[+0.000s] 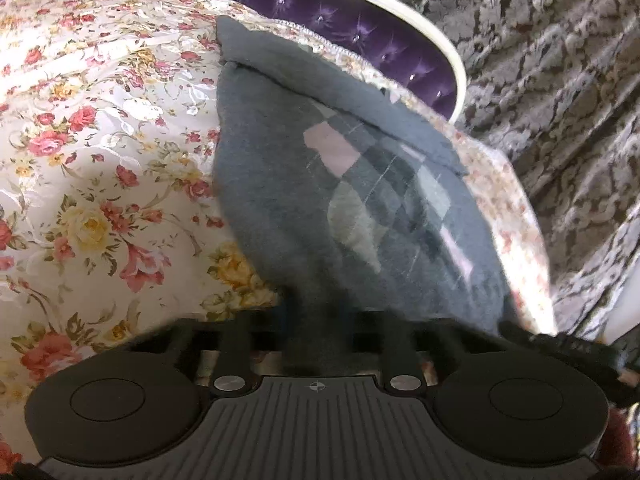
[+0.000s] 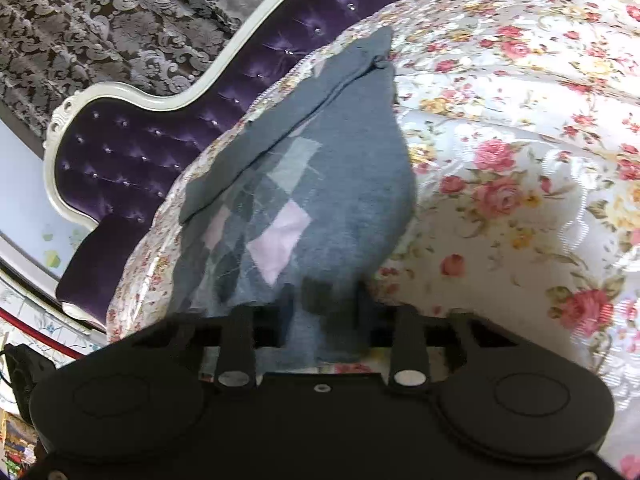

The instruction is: Fold small clothes

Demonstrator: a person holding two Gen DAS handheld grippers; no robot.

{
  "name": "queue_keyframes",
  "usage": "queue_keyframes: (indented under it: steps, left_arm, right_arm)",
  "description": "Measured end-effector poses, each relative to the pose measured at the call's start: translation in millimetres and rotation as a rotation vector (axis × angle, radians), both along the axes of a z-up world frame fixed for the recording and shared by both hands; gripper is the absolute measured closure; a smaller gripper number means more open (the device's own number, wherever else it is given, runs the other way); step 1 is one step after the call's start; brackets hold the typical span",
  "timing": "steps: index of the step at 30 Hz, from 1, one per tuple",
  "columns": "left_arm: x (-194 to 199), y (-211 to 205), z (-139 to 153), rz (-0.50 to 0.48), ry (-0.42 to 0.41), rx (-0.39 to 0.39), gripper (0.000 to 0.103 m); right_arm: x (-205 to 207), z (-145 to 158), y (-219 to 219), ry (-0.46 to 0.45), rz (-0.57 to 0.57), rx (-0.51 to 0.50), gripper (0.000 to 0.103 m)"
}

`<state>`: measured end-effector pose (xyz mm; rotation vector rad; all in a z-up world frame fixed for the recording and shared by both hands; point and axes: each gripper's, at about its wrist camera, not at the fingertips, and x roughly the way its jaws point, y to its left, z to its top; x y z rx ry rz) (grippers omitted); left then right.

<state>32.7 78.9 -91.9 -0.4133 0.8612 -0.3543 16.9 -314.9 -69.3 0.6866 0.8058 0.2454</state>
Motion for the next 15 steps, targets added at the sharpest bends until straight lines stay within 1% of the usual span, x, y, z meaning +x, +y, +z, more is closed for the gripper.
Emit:
queue_keyframes:
  steps: [1, 4, 7, 9, 15]
  left_arm:
    - [-1.8, -0.4, -0.1, 0.002, -0.008, 0.009, 0.097]
    - [-10.3, 1.7, 3.6, 0.018, -0.039, 0.030, 0.097]
    - [-13.2, 10.4, 8.5, 0.023, -0.040, -0.012, 0.097]
    - [-13.0, 15.1, 14.8, 0.030, -0.045, -0.040, 0.098]
    - [-6.4, 19.3, 45.4, 0.041, -0.113, -0.107, 0.098]
  right_arm:
    - [-0.4, 0.1, 1.0, 0.007, -0.001, -0.019, 0.090]
    - [-5.0, 4.5, 3.0, -0.009, 0.004, -0.058, 0.092]
    - [-12.2, 14.1, -2.9, -0.049, -0.024, -0.072, 0.092]
    - [-14.1, 19.5, -6.7, -0.068, -0.030, -0.064, 0.092]
    - [-6.0, 41.5, -7.7, -0.138, -0.010, -0.023, 0.092]
